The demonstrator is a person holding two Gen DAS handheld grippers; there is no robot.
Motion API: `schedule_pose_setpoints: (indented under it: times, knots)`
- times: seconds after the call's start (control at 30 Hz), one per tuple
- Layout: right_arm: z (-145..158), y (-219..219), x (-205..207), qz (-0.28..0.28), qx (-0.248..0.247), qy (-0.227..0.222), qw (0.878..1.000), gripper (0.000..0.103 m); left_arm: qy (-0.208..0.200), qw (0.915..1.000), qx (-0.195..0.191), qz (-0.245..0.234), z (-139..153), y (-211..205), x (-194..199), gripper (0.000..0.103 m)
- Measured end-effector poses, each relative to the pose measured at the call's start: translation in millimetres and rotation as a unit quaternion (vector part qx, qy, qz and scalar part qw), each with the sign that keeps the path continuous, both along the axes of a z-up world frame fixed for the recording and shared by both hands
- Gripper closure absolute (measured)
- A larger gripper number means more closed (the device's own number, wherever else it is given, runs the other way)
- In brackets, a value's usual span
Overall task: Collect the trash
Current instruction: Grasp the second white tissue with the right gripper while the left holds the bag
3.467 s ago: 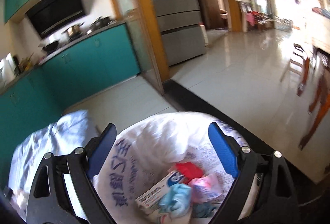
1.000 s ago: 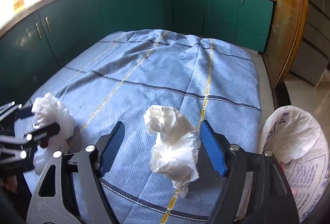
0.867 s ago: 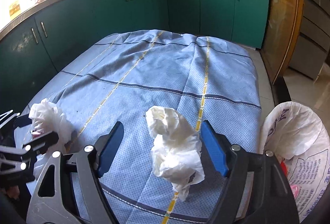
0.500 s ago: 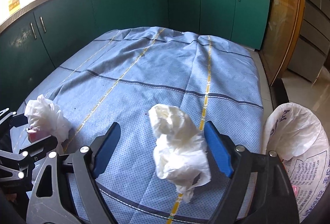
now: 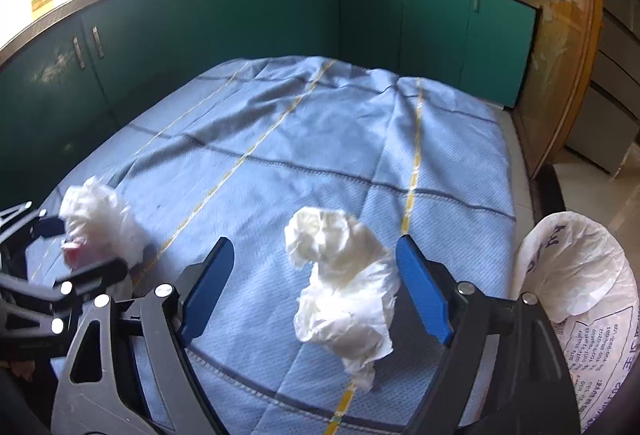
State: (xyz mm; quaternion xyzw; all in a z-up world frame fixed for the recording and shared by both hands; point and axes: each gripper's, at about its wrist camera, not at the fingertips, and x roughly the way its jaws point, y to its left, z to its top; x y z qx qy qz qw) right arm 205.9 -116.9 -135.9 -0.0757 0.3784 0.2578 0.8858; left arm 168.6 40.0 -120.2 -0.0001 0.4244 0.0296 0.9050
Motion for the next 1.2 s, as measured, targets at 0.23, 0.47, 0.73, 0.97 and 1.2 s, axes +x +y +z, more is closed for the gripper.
schedule_pose_setpoints:
  times: [0.23, 0.47, 0.73, 0.97, 1.2]
  knots:
    - [-11, 12, 12, -0.012, -0.031, 0.014, 0.999, 0.016, 0.005, 1.0, 0.006, -0.006, 0, -2, -3, 0.068]
    - [-13, 11, 13, -0.013, -0.035, 0.018, 0.999, 0.016, -0.012, 0.9999, 0.011, -0.006, 10, -3, -8, 0.075]
    - [-16, 13, 17, -0.028, -0.055, 0.023, 0.998, 0.016, -0.022, 0.9996, 0.014, -0.002, 17, -5, -10, 0.075]
    - [-20, 18, 14, -0.013, -0.063, 0.032, 0.997, 0.023, -0.024, 0.9996, 0.014, 0.003, 18, -6, -12, 0.075]
    - [-19, 17, 11, -0.001, -0.055, 0.034, 0.998, 0.063, -0.025, 0.9996, 0.015, 0.005, 18, -5, -12, 0.075]
